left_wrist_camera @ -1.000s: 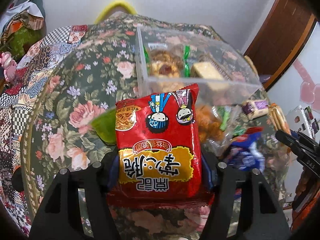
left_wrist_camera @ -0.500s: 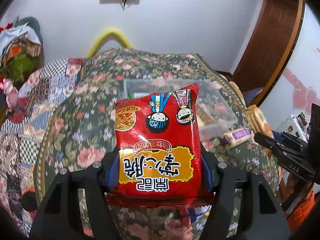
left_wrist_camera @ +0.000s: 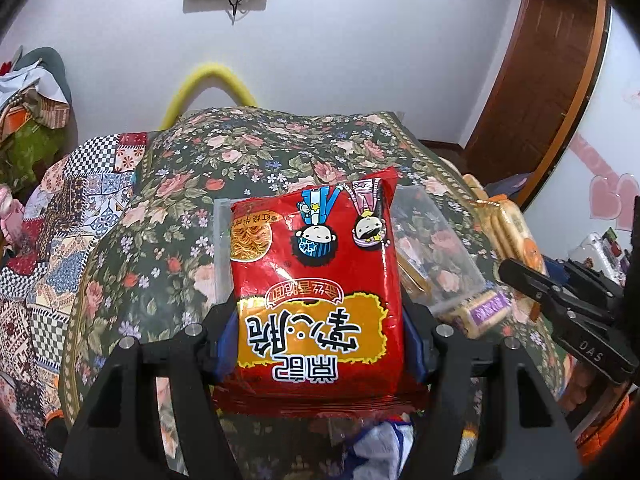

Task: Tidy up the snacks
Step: 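Place the red chip bag and orange-labelled cake into the clear box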

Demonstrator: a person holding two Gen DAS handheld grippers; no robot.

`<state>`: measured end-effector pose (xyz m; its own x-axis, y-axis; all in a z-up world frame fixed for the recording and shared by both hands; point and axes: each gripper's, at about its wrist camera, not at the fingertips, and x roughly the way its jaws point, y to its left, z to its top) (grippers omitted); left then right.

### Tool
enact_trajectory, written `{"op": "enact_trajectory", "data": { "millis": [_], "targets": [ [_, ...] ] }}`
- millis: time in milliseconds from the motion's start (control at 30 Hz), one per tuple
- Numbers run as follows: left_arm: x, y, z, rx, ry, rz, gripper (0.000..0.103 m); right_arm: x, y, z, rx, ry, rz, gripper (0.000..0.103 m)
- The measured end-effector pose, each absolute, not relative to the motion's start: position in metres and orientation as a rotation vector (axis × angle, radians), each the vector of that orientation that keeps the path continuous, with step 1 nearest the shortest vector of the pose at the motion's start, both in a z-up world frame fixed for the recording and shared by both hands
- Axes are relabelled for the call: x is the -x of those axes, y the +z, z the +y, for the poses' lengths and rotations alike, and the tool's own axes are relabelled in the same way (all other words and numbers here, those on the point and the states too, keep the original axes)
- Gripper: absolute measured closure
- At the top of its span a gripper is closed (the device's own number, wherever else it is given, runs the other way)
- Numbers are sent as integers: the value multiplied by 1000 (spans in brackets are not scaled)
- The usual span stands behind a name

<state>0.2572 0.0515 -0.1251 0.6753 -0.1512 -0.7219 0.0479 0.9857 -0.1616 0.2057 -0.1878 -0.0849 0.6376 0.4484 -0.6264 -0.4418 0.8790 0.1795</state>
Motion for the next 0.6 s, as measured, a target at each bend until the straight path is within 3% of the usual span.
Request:
{"op": "enact_trajectory", "data": {
  "millis": [600],
  "targets": [
    [-330, -172, 38, 106, -135, 953, 38, -271, -114, -165, 32, 489, 802, 71]
  ]
}}
